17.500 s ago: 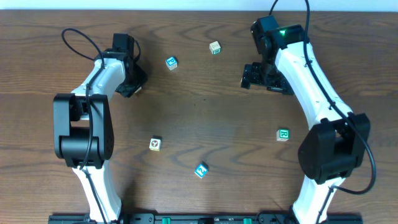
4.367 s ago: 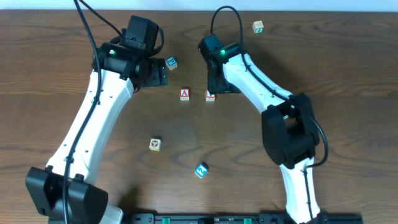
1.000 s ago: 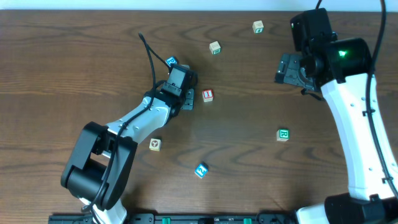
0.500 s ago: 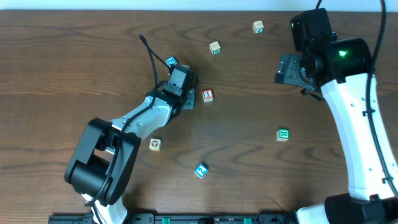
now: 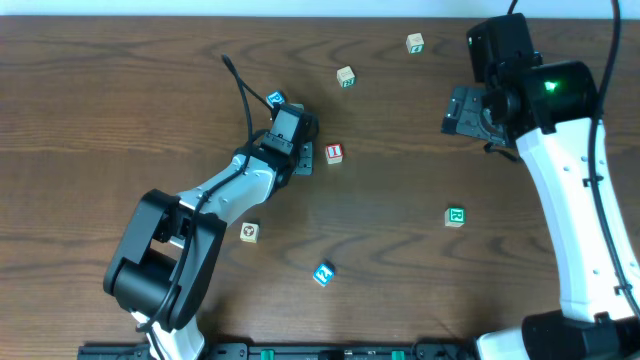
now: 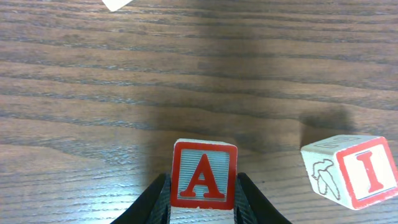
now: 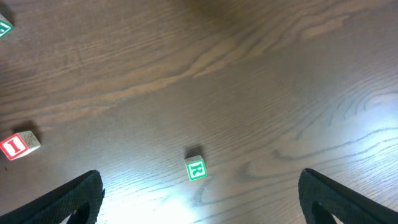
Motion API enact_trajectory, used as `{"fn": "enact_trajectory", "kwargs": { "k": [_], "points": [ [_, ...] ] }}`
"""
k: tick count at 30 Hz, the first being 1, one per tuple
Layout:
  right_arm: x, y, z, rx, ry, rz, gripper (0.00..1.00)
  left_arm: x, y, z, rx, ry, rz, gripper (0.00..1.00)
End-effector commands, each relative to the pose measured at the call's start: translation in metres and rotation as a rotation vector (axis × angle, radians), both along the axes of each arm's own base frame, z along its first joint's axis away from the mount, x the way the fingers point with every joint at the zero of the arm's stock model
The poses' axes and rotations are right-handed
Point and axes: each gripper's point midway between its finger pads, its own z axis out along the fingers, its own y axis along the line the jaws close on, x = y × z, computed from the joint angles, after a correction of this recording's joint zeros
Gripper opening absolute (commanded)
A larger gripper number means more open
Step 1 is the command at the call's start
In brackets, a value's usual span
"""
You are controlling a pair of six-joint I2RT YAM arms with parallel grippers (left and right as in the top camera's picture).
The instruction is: Spell out Ai2
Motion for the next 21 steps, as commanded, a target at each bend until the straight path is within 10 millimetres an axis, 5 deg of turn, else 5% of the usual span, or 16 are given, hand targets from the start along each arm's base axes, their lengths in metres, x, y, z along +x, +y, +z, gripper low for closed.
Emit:
{"fn": "enact_trajectory", "kwargs": {
  "k": [1, 19, 21],
  "points": [
    [-0.003, -0.002, 0.003, -0.018, -0.003, 0.011, 0.99, -0.008, -0.006, -0.007, -0.043, 0.050, 0.013, 0.29],
    [-0.003, -0.002, 0.003, -0.018, -0.003, 0.012, 0.99, -0.029, -0.028, -0.011, -0.160, 0.156, -0.064, 0.27],
    [-0.003, -0.002, 0.003, -0.018, -0.003, 0.012, 0.99, -0.029, -0.028, -0.011, -0.160, 0.154, -0.063, 0.32]
  ]
}}
